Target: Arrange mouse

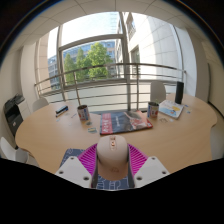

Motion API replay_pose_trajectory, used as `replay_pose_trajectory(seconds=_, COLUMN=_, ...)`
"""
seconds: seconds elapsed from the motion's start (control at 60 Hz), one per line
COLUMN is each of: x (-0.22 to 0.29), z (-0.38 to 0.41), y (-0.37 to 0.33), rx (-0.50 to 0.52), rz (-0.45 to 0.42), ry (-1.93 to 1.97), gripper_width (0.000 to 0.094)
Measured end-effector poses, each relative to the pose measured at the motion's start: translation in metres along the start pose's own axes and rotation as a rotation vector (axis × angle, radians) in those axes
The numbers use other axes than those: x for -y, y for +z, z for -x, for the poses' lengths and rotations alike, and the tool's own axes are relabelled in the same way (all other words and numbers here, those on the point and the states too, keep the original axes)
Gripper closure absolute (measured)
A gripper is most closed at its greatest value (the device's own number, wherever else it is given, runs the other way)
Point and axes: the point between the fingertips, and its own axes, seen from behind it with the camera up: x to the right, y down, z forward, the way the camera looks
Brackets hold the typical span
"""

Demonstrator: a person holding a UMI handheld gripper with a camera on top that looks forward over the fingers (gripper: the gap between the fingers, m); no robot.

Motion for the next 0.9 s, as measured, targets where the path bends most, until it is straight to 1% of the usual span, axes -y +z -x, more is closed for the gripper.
replay_pose_trajectory(seconds=0.033, x=-0.018, z=0.007, y=0.009, rx=0.007, rz=0.043, ry=-0.011, gripper_width=0.0524)
replay_pose_trajectory(seconds=0.083, x=-0.043, z=0.016, y=0.019, rx=0.006, rz=0.08, ry=-0.029, gripper_width=0.0523)
replay_pose_trajectory(seconds=0.117, x=-0.082, z=0.017, y=0.041, rx=0.0, rz=0.1, ry=-0.046, gripper_width=0.0519)
replay_pose_trajectory(seconds=0.2, x=-0.099, z=0.03, y=0.037, rx=-0.006, rz=0.143, ry=-0.047, gripper_width=0.0479)
replay_pose_trajectory(seconds=0.25, x=-0.113, z=0.03, y=0.039, rx=-0.01, rz=0.169, ry=-0.046, gripper_width=0.0437)
replay_pose_trajectory(seconds=0.283, x=-0.118, z=0.031, y=0.036, rx=-0.015, rz=0.186, ry=-0.049, gripper_width=0.0387)
replay_pose_trajectory(seconds=0.3, x=-0.118, z=0.031, y=0.034, rx=-0.018, rz=0.186, ry=-0.051, gripper_width=0.0348)
replay_pose_trajectory(seconds=0.367, x=-0.11, z=0.031, y=0.021, rx=-0.025, rz=0.168, ry=-0.068, gripper_width=0.0096)
replay_pose_trajectory(seconds=0.383, x=-0.107, z=0.032, y=0.018, rx=-0.026, rz=0.162, ry=-0.075, gripper_width=0.0083)
replay_pose_trajectory(seconds=0.417, x=-0.1, z=0.035, y=0.004, rx=-0.032, rz=0.154, ry=-0.086, gripper_width=0.0118)
replay_pose_trajectory(seconds=0.483, x=-0.085, z=0.035, y=-0.019, rx=-0.048, rz=0.127, ry=-0.099, gripper_width=0.0079)
replay_pose_trajectory(seconds=0.717, x=-0.037, z=0.047, y=-0.137, rx=-0.051, rz=0.061, ry=-0.11, gripper_width=0.009)
replay_pose_trajectory(seconds=0.8, x=-0.028, z=0.048, y=-0.178, rx=-0.055, rz=0.035, ry=-0.128, gripper_width=0.0089)
replay_pose_trajectory(seconds=0.9, x=-0.03, z=0.044, y=-0.219, rx=-0.066, rz=0.03, ry=-0.123, gripper_width=0.0087)
